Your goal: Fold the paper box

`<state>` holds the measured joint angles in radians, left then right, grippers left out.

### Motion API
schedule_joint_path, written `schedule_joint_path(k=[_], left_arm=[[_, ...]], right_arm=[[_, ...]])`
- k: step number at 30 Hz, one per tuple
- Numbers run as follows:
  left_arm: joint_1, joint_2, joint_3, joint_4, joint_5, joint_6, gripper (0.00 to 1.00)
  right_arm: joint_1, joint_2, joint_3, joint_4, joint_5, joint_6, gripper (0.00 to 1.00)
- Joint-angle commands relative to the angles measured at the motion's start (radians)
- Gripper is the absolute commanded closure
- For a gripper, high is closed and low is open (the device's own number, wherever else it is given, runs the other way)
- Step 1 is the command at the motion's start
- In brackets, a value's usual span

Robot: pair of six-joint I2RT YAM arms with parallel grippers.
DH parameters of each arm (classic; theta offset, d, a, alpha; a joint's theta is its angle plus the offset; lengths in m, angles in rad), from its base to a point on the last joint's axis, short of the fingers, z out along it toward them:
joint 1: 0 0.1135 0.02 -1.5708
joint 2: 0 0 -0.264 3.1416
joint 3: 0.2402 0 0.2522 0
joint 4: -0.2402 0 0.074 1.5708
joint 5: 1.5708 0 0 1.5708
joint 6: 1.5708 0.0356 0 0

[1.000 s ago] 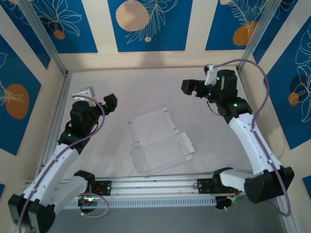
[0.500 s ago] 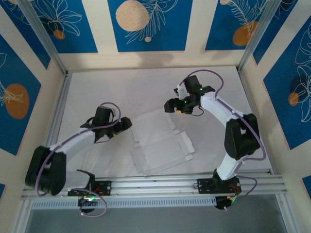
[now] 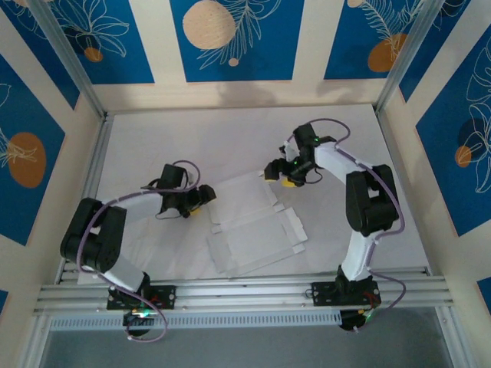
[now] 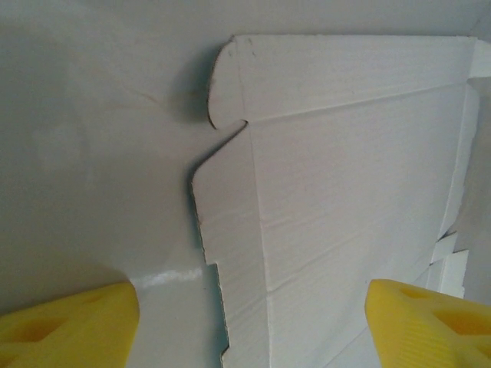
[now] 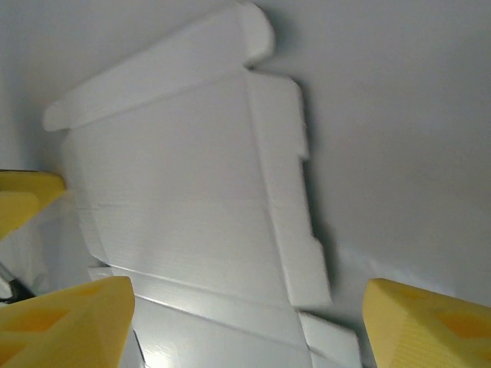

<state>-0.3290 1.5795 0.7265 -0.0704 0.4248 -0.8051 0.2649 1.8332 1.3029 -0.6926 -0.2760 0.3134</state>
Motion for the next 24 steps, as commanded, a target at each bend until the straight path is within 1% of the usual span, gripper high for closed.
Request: schedule_joint_path(k=[1, 6, 9, 11, 13, 16, 18, 21, 24], left_arm=[[-0.009, 0.051, 0.034, 0.044, 0.054, -0.023, 0.23], [-0.008, 0.091, 0.033, 0.078, 0.065, -0.052, 0.25], [-0.009, 0.093, 0.036, 0.083, 0.065, -0.055, 0.26], [-0.009, 0.093, 0.043, 0.083, 0.063, -0.055, 0.26], [-0.008, 0.096, 0.055, 0.077, 0.063, -0.053, 0.26], [-0.008, 0.091, 0.070, 0.061, 0.060, -0.043, 0.26], [-0.008, 0.076, 0.077, 0.039, 0.054, -0.026, 0.26], [-0.008, 0.060, 0.082, 0.016, 0.060, -0.011, 0.26], [-0.009, 0.049, 0.078, 0.004, 0.068, -0.006, 0.26]], right_arm=[[-0.015, -0.133, -0.090, -0.022, 0.095, 0.086, 0.20], [-0.050, -0.287, -0.333, 0.038, 0.021, 0.177, 0.22], [-0.053, -0.355, -0.437, 0.064, 0.011, 0.214, 0.25], [-0.050, -0.366, -0.475, 0.070, 0.026, 0.218, 0.28], [-0.048, -0.364, -0.497, 0.078, 0.040, 0.211, 0.30], [-0.038, -0.337, -0.507, 0.097, 0.004, 0.195, 0.35], [-0.015, -0.309, -0.493, 0.097, -0.001, 0.176, 0.37], [0.020, -0.262, -0.455, 0.090, 0.021, 0.143, 0.41], [0.034, -0.215, -0.408, 0.102, 0.016, 0.121, 0.43]])
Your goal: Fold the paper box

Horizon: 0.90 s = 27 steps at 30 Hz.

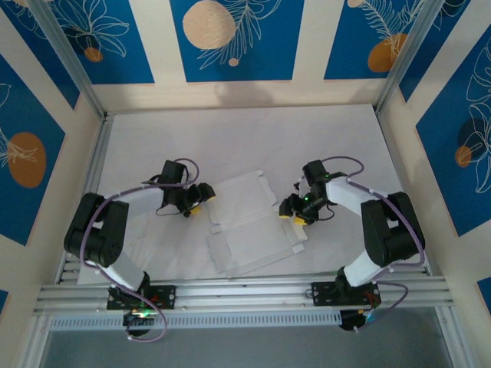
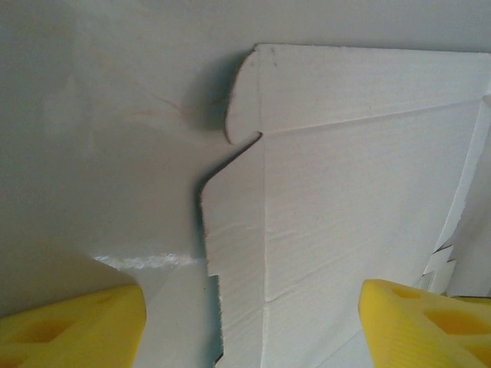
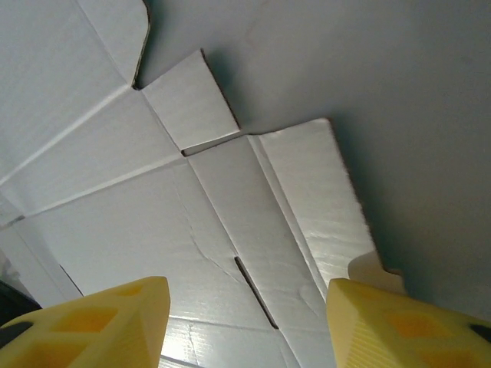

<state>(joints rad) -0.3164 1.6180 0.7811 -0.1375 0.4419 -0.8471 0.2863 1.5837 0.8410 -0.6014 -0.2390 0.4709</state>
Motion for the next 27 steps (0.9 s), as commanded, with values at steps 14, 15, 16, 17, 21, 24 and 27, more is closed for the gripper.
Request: schedule_joint_path(k=[14, 15, 16, 17, 21, 24, 27], left_arm=[[-0.021, -0.165, 0.100, -0.186, -0.074, 0.189, 0.25], [-0.021, -0.176, 0.106, -0.201, -0.079, 0.195, 0.24], [-0.021, -0.183, 0.111, -0.211, -0.086, 0.198, 0.25], [-0.021, -0.193, 0.115, -0.217, -0.089, 0.200, 0.25], [-0.027, -0.169, 0.124, -0.163, -0.059, 0.182, 0.25], [-0.045, -0.067, 0.169, -0.119, -0.006, 0.164, 0.30], [-0.046, 0.010, 0.207, -0.075, 0.017, 0.157, 0.33]], right_arm=[[0.067, 0.445, 0.484, -0.088, 0.061, -0.135, 0.43], [0.066, 0.480, 0.545, -0.112, 0.073, -0.143, 0.43], [0.065, 0.513, 0.598, -0.128, 0.078, -0.150, 0.42], [0.065, 0.543, 0.657, -0.144, 0.074, -0.161, 0.43], [0.070, 0.600, 0.835, -0.124, -0.067, -0.202, 0.38], [0.057, 0.527, 0.855, -0.057, -0.134, -0.154, 0.37], [0.023, 0.370, 0.709, 0.073, -0.165, -0.049, 0.37]])
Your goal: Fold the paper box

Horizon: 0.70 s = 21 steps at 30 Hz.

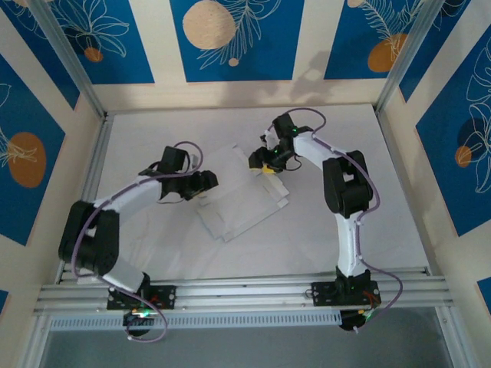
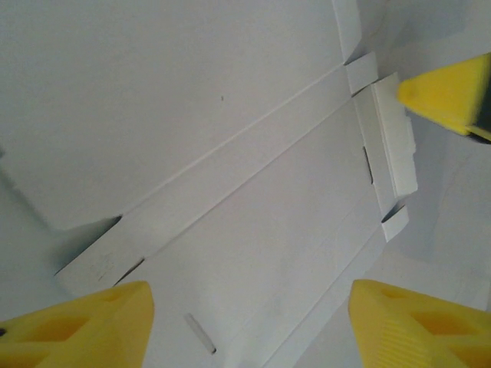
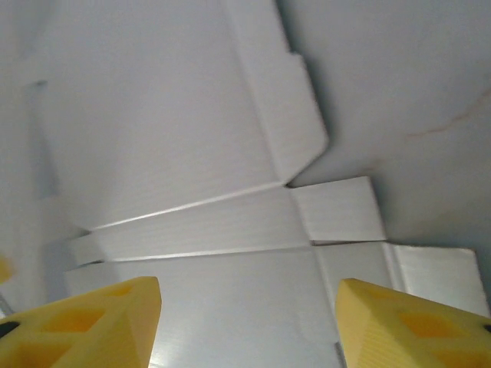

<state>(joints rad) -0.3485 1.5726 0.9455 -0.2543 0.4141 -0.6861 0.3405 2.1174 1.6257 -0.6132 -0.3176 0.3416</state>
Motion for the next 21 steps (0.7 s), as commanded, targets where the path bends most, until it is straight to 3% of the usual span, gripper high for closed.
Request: schedule_joint_path(k=[1, 6, 9, 12, 16, 21], left_arm=[[-0.014, 0.078, 0.056, 0.047, 0.041, 0.001, 0.34], [-0.012, 0.209, 0.157, 0.064, 0.055, 0.020, 0.37], [-0.012, 0.272, 0.198, 0.130, 0.091, -0.001, 0.42], [-0.012, 0.302, 0.226, 0.184, 0.109, -0.021, 0.44], [-0.010, 0.360, 0.287, 0.137, 0.071, -0.002, 0.45], [-0.010, 0.403, 0.296, 0.132, 0.053, 0.000, 0.48]], right_arm=[[-0.039, -0.216, -0.141, 0.115, -0.077, 0.111, 0.37], [-0.104, -0.446, -0.475, 0.205, 0.018, 0.262, 0.37], [-0.141, -0.527, -0.633, 0.276, -0.006, 0.326, 0.37], [-0.170, -0.548, -0.728, 0.324, -0.046, 0.375, 0.37], [-0.197, -0.544, -0.820, 0.425, -0.101, 0.431, 0.36], [-0.223, -0.474, -0.814, 0.469, -0.124, 0.385, 0.37]])
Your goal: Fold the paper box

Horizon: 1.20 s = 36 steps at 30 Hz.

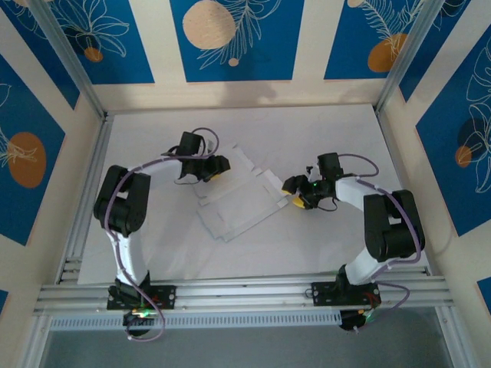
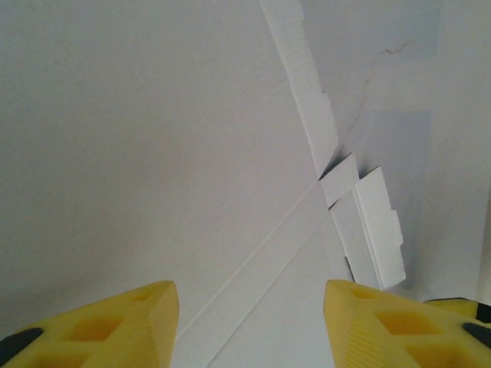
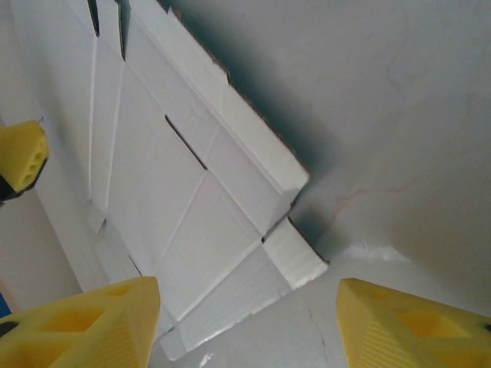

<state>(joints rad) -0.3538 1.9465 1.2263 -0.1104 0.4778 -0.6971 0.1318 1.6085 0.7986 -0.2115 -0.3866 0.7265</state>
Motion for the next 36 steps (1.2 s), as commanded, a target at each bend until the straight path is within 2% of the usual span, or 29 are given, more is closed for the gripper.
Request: schedule_joint_path(k=[1, 7, 11, 15, 20, 24, 30, 33, 36], left_arm=[[-0.005, 0.033, 0.012, -0.013, -0.011, 0.015, 0.48], [0.004, 0.058, -0.017, -0.003, 0.001, 0.024, 0.50], [0.007, 0.071, -0.025, -0.003, 0.009, 0.027, 0.53], [0.007, 0.078, -0.032, 0.004, 0.023, 0.025, 0.53], [0.009, 0.076, -0.033, 0.007, 0.025, 0.026, 0.53], [0.015, 0.066, -0.030, 0.007, 0.021, 0.027, 0.53], [0.016, 0.046, -0.008, 0.002, 0.018, 0.040, 0.53], [0.016, 0.014, 0.009, -0.014, 0.008, 0.068, 0.52], [0.016, -0.028, 0.013, -0.022, -0.003, 0.086, 0.51]], right_arm=[[-0.018, 0.052, 0.026, 0.070, -0.054, -0.019, 0.37], [-0.014, 0.162, 0.142, 0.001, 0.021, -0.145, 0.39], [0.008, 0.231, 0.212, -0.006, -0.066, -0.233, 0.46], [0.070, 0.299, 0.309, -0.107, -0.114, -0.357, 0.49], [0.090, 0.320, 0.333, -0.138, -0.081, -0.395, 0.67], [0.080, 0.275, 0.312, -0.126, -0.047, -0.408, 0.72], [0.084, 0.243, 0.337, -0.148, -0.031, -0.447, 0.86], [0.090, 0.244, 0.370, -0.168, -0.042, -0.480, 0.99], [0.099, 0.246, 0.400, -0.187, -0.040, -0.515, 1.00]])
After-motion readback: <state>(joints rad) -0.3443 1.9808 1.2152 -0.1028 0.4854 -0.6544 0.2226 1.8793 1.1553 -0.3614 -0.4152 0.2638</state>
